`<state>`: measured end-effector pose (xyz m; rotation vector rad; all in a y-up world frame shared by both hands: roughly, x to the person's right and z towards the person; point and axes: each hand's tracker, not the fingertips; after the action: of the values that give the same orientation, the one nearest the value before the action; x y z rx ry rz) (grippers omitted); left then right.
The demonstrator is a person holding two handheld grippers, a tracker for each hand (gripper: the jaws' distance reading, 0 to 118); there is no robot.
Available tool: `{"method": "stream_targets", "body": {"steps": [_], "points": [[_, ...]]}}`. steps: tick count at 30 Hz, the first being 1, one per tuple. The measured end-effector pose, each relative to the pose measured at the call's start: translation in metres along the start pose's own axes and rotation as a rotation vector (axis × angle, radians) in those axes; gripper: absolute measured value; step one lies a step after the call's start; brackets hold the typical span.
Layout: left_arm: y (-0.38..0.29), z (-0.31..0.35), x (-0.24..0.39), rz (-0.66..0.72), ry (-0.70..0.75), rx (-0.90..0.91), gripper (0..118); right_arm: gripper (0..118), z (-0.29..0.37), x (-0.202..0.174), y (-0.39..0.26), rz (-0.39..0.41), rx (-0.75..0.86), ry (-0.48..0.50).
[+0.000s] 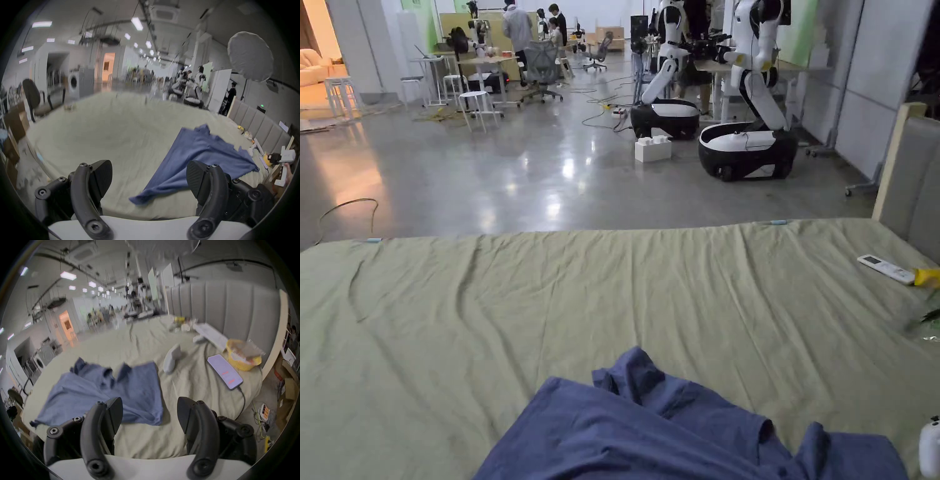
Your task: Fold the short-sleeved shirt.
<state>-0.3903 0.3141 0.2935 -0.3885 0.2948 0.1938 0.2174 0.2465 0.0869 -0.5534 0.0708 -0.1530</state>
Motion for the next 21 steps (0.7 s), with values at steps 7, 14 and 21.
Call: {"method": "stream_targets", "body": {"steps": [7, 14, 21], "points": [[0.025, 0.076, 0.108, -0.063, 0.069, 0.258, 95, 73, 0.096, -0.095, 0.000, -0.011, 0.247, 0.121], [0.009, 0.076, 0.111, -0.260, 0.065, 0.298, 78, 49, 0.137, -0.122, 0.012, 0.203, 0.309, 0.195], [-0.009, 0.135, 0.144, -0.285, -0.014, 0.219, 1, 1, 0.152, -0.130, 0.016, 0.203, 0.334, 0.160]]}}
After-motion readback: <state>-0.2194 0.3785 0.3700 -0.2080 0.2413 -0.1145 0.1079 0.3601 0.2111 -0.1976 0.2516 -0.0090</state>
